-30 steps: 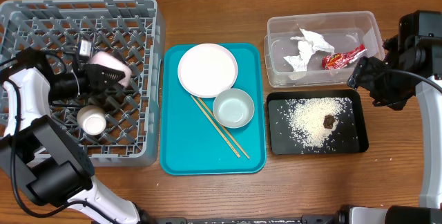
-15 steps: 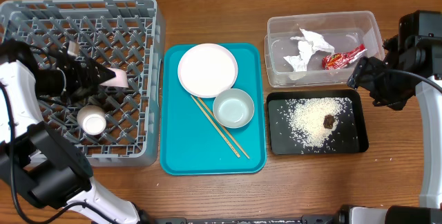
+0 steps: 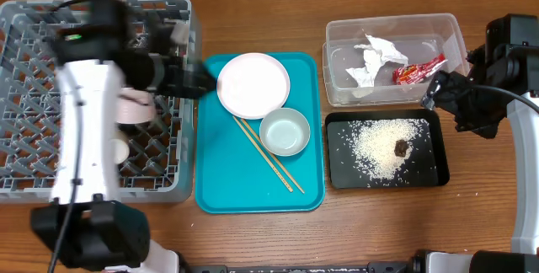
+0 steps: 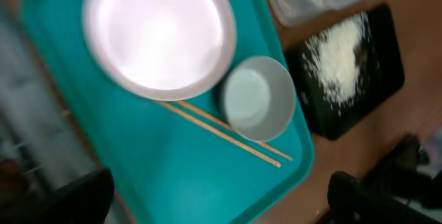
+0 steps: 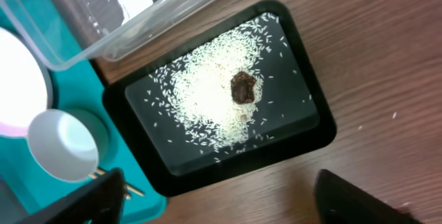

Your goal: Sort waste into correct bins and load items into the dishwasher

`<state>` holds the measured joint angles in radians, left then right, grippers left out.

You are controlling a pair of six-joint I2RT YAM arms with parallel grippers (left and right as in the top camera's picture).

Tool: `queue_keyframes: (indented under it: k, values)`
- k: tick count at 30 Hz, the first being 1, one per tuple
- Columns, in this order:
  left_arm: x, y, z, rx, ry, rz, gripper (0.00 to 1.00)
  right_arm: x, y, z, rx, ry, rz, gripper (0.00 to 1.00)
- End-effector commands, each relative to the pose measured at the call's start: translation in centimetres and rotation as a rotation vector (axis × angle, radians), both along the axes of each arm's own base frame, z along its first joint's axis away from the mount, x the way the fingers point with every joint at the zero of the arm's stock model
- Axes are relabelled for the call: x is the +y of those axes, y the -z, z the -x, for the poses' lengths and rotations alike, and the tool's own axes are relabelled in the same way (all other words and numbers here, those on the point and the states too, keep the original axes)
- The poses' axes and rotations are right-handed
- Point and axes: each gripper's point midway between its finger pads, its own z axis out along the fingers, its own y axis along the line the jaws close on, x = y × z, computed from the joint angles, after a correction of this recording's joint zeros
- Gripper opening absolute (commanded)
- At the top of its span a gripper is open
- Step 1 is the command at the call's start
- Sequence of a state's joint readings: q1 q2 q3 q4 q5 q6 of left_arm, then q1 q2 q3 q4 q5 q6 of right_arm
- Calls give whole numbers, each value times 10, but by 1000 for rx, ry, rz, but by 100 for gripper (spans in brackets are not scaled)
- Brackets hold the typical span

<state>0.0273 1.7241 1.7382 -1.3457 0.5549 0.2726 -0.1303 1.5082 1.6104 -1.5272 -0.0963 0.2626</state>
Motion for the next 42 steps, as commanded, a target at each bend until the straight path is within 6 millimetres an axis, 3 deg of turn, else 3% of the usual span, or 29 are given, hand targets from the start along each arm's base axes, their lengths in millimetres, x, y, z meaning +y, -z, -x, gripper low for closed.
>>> queue_keyframes:
  k: [1, 5, 6, 12, 16, 20, 22, 24, 25, 28, 31, 34, 36, 38, 42]
  values:
    - [-53, 8, 10, -33, 188, -94, 100, -4, -6, -2, -28, 2, 18, 100]
    - [-108, 30, 22, -37, 351, -158, 100, -4, -6, -2, -28, 2, 18, 100]
    - [-120, 45, 24, -17, 366, -220, 98, -4, -6, -2, -28, 2, 19, 100]
    - [-161, 113, 46, 94, 472, -423, 87, -4, -6, -2, -28, 2, 18, 100]
    - [-179, 156, 62, 170, 555, -490, 79, -4, -6, -2, -28, 2, 18, 100]
    - [-173, 194, 70, 236, 593, -599, 60, -4, -6, -2, -28, 2, 18, 100]
    - [-169, 201, 70, 252, 586, -629, 56, -4, -6, -2, -28, 2, 18, 100]
    - [-167, 205, 70, 262, 582, -644, 42, -4, -6, -2, -28, 2, 18, 100]
    - [-167, 204, 70, 258, 581, -642, 22, -4, -6, -2, -28, 2, 18, 100]
    - [-170, 198, 67, 248, 566, -637, 4, -4, -6, -2, -28, 2, 18, 100]
    - [-176, 182, 57, 223, 524, -619, 4, -4, -6, -2, -27, 2, 18, 100]
    - [-182, 149, 44, 156, 493, -579, 4, -4, -6, -2, -27, 2, 18, 100]
    - [-183, 115, 35, 94, 463, -526, 4, -4, -6, -2, -27, 2, 18, 100]
    - [-173, 69, 20, 7, 394, -447, 4, -4, -6, -2, -27, 2, 18, 100]
    - [-140, 23, 1, -67, 278, -356, 4, -4, -6, -2, -27, 2, 18, 100]
